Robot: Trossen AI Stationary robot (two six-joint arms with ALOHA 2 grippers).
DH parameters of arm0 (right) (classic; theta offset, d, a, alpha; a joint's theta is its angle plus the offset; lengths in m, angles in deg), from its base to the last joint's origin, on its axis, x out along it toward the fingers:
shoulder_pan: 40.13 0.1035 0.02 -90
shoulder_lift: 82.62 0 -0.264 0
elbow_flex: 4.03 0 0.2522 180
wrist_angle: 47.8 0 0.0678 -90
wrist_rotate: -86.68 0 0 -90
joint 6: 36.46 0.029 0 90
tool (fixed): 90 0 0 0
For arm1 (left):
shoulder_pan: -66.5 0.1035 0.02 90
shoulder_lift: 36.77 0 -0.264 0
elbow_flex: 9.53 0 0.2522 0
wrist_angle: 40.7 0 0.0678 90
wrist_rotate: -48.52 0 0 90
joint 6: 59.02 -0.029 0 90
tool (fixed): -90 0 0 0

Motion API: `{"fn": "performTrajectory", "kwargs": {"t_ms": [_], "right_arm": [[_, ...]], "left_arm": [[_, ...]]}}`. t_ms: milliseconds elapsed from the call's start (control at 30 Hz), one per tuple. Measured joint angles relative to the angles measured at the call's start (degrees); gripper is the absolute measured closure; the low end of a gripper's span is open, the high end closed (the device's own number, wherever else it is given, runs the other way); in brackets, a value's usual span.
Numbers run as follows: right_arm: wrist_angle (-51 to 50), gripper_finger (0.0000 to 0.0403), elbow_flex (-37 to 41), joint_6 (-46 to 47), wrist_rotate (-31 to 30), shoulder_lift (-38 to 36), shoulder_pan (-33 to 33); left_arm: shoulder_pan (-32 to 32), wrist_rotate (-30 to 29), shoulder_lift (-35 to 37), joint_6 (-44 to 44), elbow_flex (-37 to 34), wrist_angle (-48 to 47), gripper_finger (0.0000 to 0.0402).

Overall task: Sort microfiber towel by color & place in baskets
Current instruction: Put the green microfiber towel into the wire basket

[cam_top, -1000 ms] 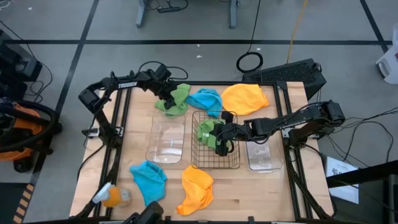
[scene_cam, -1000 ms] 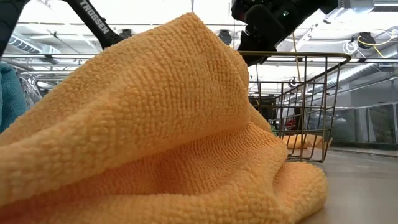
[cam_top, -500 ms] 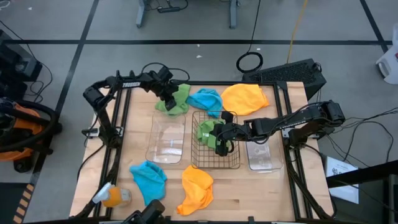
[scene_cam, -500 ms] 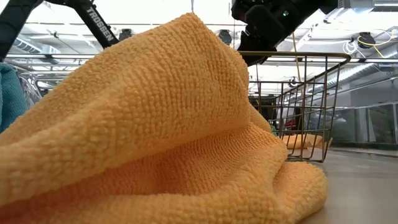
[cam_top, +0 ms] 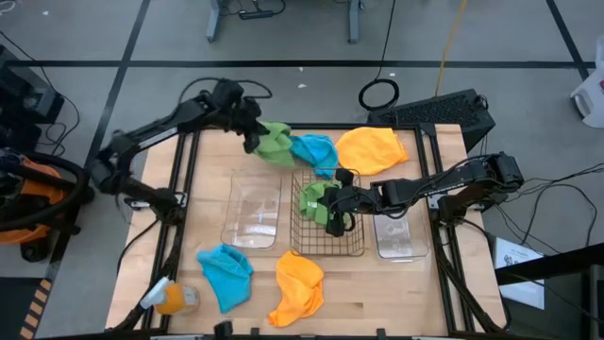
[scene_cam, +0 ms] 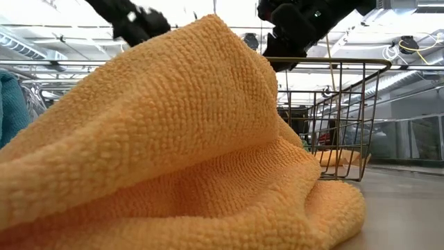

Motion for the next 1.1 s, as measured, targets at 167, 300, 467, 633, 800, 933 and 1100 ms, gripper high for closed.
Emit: {"fn": "performTrajectory", "kwargs": {"t_ms": [167, 300, 467, 633, 800, 933, 1100], "right_arm": [[6.67, 0.0399, 0.0, -1.66, -0.05, 0.0, 0.07], [12.85, 0.0377, -0.01, -4.14, -1.89, 0.0, 0.95], [14.54, 0.032, -0.04, -7.31, -12.19, 0.0, 1.69], [14.16, 0.0263, -0.04, -6.56, -17.18, 0.0, -0.51], [14.4, 0.0235, -0.04, -6.65, -15.55, 0.0, -5.19], [16.49, 0.0226, -0.04, -7.23, -6.36, 0.0, -10.18], [20.12, 0.0225, -0.04, -6.02, 3.27, 1.74, -14.54]], "left_arm": [[-5.76, -1.23, 8.54, 1.85, 1.56, 0.03, 0.0398], [-11.11, -4.8, 13.37, 2.97, 2.27, -0.02, 0.0398], [-16.02, -12.8, 16.46, 2.93, 3.3, -0.04, 0.0398], [-15.13, -14.5, 15.79, 2.98, 3.39, -0.37, 0.0398], [-14.27, -9.45, 13.07, 3.01, 3.39, -0.46, 0.0398], [-14.91, -7.07, 11.5, 2.99, 3.39, 1.46, 0.0398], [-14.87, -6.01, 10.55, 3.0, 3.39, 4.92, 0.0398]]}}
